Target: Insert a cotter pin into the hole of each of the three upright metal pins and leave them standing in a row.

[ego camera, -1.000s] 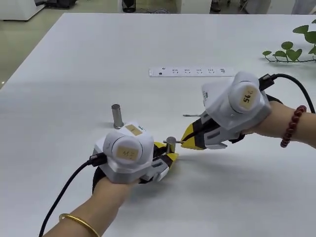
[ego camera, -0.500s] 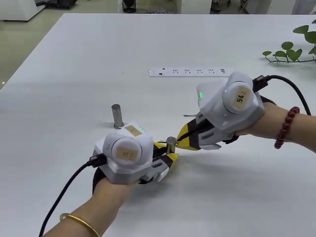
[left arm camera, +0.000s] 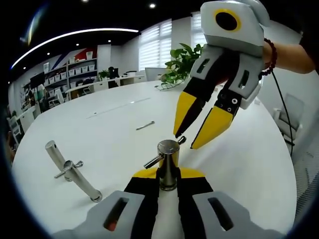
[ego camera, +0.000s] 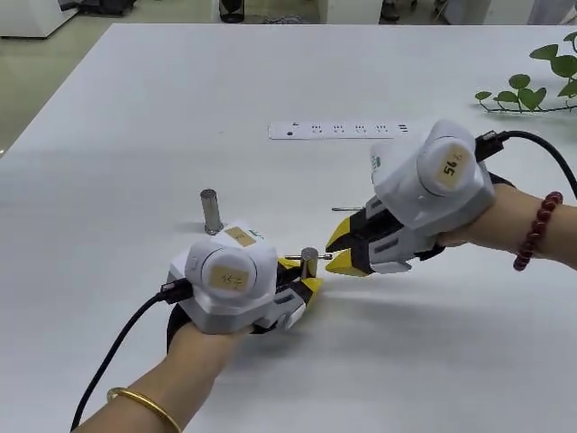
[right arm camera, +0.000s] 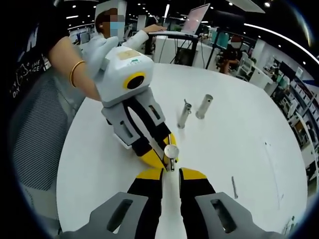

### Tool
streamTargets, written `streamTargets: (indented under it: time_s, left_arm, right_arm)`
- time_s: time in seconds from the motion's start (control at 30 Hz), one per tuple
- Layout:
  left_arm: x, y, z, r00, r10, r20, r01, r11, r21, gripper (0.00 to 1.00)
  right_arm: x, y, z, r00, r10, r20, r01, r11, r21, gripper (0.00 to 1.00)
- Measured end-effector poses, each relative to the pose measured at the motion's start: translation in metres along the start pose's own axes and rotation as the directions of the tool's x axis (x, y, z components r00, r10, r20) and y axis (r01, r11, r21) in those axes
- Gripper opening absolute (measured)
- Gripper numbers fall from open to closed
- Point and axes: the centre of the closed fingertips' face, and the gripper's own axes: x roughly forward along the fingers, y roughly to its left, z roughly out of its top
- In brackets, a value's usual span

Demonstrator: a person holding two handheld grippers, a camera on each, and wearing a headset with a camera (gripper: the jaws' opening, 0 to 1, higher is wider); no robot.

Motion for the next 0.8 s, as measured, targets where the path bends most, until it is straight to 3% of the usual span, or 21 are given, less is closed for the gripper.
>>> streamTargets:
  time_s: [0.3,0.8]
  left_arm:
    - [0.0002,0.0009,0.0001,1.0,0.0,-0.006,0.0,1.0,0.004,0.1]
    - [0.0003,0.0015,0.0004,1.0,-0.007,-0.005,0.007,1.0,0.001,0.1]
  right_arm:
    - [-0.0018,0.0,-0.0042,0.9998,-0.015,0.012,0.014,0.998,0.065,0.01]
    - [0.0019,0.001,0.0034,0.9992,-0.014,0.036,0.012,0.998,0.059,0.0]
